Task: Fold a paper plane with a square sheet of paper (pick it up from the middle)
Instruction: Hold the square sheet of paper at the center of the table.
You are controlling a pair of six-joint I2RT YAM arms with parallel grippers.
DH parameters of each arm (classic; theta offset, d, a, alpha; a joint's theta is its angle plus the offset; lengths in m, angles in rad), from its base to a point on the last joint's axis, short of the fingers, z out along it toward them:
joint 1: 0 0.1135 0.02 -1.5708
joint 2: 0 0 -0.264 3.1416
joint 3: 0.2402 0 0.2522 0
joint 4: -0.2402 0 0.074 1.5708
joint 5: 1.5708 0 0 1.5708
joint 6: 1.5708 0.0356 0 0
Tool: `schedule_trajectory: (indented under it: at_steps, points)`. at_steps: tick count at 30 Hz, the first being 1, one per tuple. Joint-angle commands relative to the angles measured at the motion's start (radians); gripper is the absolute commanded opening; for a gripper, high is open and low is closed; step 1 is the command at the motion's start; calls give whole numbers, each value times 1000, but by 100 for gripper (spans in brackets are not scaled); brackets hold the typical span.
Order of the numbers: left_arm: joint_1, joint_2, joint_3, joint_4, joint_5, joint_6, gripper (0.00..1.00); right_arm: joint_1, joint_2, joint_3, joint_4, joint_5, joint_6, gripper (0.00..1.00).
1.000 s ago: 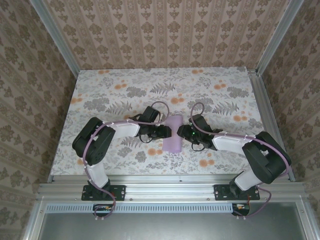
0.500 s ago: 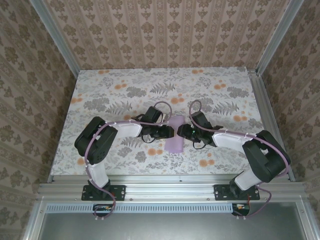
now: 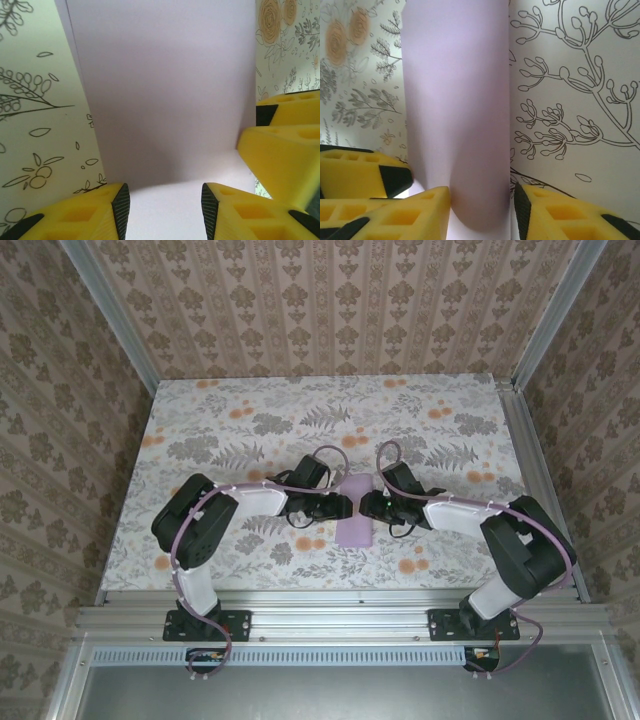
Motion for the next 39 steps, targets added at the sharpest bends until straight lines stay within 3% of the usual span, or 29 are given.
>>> schedule_trajectory:
  at_steps: [1,6,21,39]
  points:
    - [-7,-13,7,-7,14,-16,45,-9,19,31,-51,-14,-52,39]
    - [-7,-41,8,-31,-3,-4,46,-14,23,45,-81,-8,-90,33]
    - [5,-116,38,-149,-50,55,47,-48,48,30,-59,-45,-133,28]
    - [31,-131,25,-164,-60,67,47,-67,66,58,-108,-82,-224,30]
